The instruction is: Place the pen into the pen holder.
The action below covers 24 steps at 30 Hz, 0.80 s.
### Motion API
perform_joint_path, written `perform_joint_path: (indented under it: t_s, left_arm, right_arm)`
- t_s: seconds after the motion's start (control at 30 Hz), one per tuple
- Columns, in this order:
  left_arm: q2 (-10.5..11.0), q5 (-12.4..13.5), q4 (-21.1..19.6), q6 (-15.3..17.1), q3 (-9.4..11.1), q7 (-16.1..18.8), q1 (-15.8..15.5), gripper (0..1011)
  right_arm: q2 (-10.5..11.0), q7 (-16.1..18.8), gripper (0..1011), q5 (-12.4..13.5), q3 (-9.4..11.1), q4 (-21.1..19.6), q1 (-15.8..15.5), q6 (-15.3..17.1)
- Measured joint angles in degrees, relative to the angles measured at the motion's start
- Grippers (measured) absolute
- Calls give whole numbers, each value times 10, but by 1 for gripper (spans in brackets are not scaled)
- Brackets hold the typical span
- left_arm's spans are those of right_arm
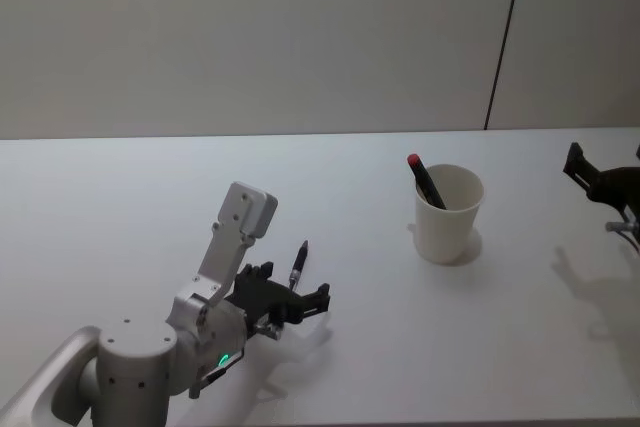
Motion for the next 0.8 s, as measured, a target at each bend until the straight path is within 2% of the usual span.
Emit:
perform_joint_path:
  t_s: [0.67,0.8]
  left_arm:
    - [-10,23,44,7,3,-13,-11,1008]
    - [-10,25,48,7,2,-13,-11,947]
  right_arm:
    - [0,0,1001,0,0,0,0,0]
    - [0,0,1001,0,0,0,0,0]
